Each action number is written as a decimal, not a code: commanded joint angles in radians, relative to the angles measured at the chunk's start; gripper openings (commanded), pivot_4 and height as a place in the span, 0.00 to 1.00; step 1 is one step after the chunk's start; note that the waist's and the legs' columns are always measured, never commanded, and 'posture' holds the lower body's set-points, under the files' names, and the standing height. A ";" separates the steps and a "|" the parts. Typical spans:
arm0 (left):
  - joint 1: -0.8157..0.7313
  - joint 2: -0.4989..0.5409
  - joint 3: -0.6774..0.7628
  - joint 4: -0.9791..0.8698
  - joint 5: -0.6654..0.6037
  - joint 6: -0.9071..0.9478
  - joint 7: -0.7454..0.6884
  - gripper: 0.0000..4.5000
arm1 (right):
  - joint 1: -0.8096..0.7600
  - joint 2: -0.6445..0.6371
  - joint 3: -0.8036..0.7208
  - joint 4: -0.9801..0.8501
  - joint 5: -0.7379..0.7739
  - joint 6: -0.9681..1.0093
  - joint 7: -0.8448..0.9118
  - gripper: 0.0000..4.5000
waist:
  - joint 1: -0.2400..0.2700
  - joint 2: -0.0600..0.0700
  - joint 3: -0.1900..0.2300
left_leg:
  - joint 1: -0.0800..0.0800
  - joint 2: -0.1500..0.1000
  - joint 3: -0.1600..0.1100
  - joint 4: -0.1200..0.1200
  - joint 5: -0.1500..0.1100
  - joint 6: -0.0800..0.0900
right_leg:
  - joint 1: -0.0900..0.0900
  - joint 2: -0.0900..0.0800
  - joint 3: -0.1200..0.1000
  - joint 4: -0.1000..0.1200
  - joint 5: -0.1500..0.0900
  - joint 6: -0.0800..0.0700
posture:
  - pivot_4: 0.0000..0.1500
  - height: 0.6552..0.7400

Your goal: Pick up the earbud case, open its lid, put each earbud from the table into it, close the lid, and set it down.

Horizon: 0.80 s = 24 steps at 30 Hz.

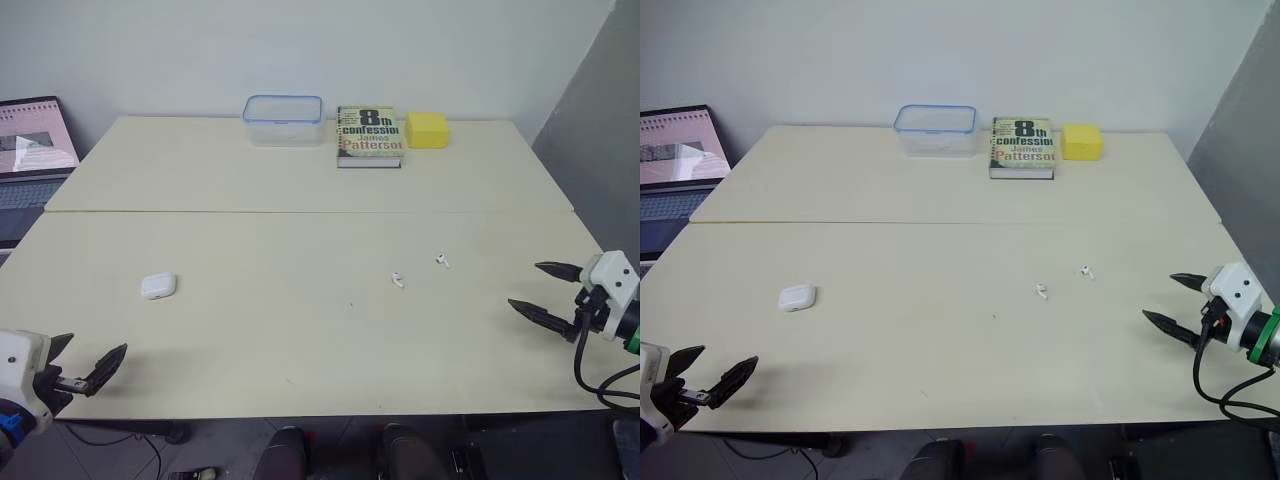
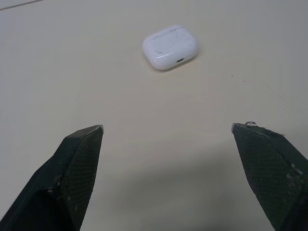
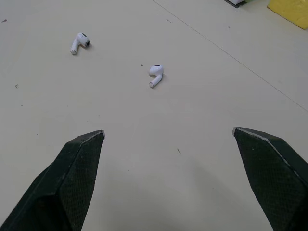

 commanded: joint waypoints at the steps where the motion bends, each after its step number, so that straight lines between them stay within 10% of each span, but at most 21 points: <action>1: -0.024 0.003 0.043 0.005 0.000 -0.028 -0.020 1.00 | -0.018 0.004 -0.012 -0.003 -0.001 -0.024 0.003 1.00 | 0.000 0.000 0.000 | 0.000 0.000 0.000 0.000 0.000 0.000 | 0.000 0.000 0.000 0.000 0.000 0.000 | 1.00 1.00; 24: -0.103 0.016 0.081 0.095 -0.059 -0.055 -0.208 1.00 | -0.030 0.027 -0.017 -0.066 0.047 0.045 0.035 1.00 | 0.005 0.000 0.000 | 0.000 0.000 0.001 0.000 0.000 0.000 | 0.000 0.000 0.000 0.000 0.000 0.000 | 1.00 1.00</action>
